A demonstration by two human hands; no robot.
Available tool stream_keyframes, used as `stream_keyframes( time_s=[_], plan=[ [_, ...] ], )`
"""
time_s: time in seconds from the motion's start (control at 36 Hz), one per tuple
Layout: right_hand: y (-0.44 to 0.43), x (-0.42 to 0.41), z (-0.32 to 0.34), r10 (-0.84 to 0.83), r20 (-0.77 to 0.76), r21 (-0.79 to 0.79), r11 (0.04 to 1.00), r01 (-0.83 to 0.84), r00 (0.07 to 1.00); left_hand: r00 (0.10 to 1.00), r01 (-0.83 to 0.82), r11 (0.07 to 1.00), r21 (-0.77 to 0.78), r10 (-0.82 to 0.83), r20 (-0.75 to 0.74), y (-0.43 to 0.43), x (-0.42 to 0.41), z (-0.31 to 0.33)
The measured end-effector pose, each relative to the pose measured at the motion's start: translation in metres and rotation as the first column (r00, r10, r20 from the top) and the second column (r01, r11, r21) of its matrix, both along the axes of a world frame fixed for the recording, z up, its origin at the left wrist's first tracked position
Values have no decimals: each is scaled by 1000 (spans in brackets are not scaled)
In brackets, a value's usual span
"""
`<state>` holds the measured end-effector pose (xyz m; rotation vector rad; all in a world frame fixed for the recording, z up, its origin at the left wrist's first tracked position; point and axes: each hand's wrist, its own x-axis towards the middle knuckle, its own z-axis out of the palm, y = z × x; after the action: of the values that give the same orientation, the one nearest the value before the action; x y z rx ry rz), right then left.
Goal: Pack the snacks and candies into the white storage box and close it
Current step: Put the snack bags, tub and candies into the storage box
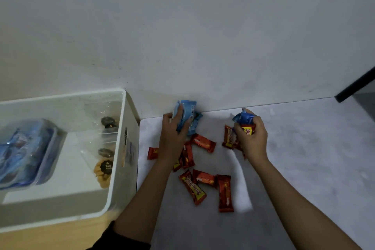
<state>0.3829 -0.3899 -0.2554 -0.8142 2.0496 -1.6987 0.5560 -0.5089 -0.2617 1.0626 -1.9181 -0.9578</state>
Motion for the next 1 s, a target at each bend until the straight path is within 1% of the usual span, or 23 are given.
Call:
stream_keyframes(
  time_s=[0.17,0.28,0.36,0.47,0.61,0.69,0.81,0.94,1.0],
  plan=[
    [-1,29,50,4,-19,-128,992,-6,1000,998,40,990,-132,-46,-38,2,10,54],
    [-14,65,85,22,-62,-210,977,-35,998,987,32,993,-112,-49,-152,2,35,95],
    [-29,102,112,49,-58,-286,956,-63,997,982,28,991,-133,-52,-183,-3,70,121],
    [-56,162,142,134,-93,-358,920,-158,987,980,-52,994,-91,34,-196,-16,129,150],
    [-91,243,161,239,-147,-384,881,-278,960,969,-153,983,-97,129,-212,-35,209,163],
    [-107,287,156,318,-124,-367,865,-341,940,967,-195,977,-80,178,-185,-43,252,158],
    [-128,332,137,403,-95,-273,869,-413,910,960,-260,965,-23,256,-115,-52,296,142],
    [-147,358,107,407,-85,-111,903,-415,909,955,-292,952,88,295,-23,-67,326,114],
    [-152,361,99,412,-82,-52,908,-416,908,955,-293,948,122,297,-9,-72,331,106]
  ],
)
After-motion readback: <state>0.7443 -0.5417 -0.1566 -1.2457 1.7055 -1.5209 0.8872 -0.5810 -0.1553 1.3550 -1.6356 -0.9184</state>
